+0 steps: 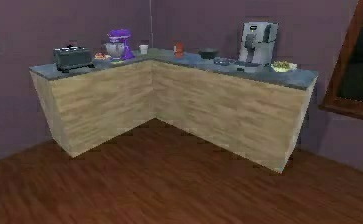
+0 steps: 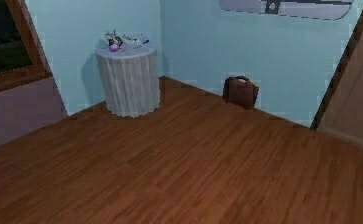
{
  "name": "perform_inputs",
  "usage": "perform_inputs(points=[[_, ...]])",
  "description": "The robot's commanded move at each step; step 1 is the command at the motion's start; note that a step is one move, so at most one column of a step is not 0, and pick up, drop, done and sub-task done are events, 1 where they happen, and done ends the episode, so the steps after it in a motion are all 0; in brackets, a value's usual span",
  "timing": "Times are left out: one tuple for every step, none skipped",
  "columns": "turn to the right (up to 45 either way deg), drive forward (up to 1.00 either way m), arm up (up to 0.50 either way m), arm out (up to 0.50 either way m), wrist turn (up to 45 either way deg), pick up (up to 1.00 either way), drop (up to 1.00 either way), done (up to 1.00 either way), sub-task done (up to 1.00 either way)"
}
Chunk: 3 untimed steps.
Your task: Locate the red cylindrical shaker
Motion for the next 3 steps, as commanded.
perform_inputs(points=[[0.0, 1.00, 0.00, 0.00, 0.0, 0.00, 0.00, 0.00, 0.00], [0.0, 0.80, 0.00, 0.00, 0.0, 0.00, 0.00, 0.00, 0.00], [0.0, 0.00, 0.00, 0.00, 0.0, 0.00, 0.00, 1.00, 0.00]])
